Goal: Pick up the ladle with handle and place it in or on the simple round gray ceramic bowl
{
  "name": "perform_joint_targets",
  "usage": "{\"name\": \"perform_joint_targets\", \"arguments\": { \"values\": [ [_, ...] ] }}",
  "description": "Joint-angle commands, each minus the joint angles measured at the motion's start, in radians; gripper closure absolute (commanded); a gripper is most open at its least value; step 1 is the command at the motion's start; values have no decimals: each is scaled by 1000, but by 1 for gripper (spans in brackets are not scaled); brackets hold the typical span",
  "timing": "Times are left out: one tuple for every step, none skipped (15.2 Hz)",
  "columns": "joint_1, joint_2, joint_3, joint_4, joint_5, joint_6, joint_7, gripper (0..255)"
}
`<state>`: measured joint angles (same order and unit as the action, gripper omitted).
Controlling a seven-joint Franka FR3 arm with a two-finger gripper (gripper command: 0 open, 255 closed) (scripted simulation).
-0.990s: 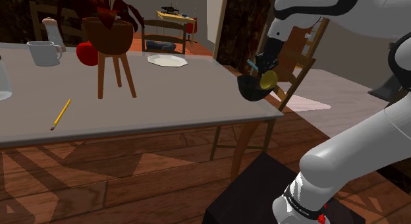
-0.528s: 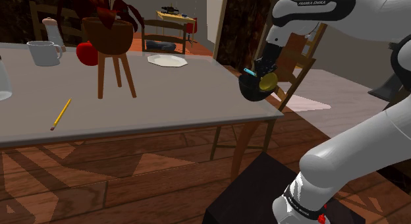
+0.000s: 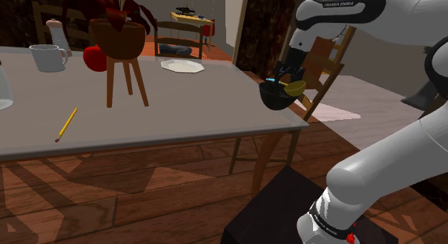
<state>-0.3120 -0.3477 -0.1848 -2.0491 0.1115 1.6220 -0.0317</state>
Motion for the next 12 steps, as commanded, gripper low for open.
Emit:
{"name": "perform_joint_targets", "arguments": {
  "values": [
    [0, 1, 0, 0, 0, 0, 0, 0],
    [0, -2, 0, -3, -1, 0, -1, 0],
    [-1, 5, -4, 37, -1, -33, -1, 0],
    [-2, 14, -7, 79, -1, -67, -2, 0],
    [-2, 24, -11, 121, 0, -100, -2, 0],
    [-3, 32, -13, 156, 0, -127, -3, 0],
    [-3, 32, -13, 156, 0, -127, -3, 0],
    [-3, 32, -13, 156, 0, -127, -3, 0],
    [-3, 32, -13, 156, 0, -127, -3, 0],
    [-3, 32, -13, 156, 0, -127, -3, 0],
    [-3, 32, -13, 156, 0, -127, -3, 0],
    [-3, 32, -13, 156, 0, -127, -3, 0]
  ]
}}
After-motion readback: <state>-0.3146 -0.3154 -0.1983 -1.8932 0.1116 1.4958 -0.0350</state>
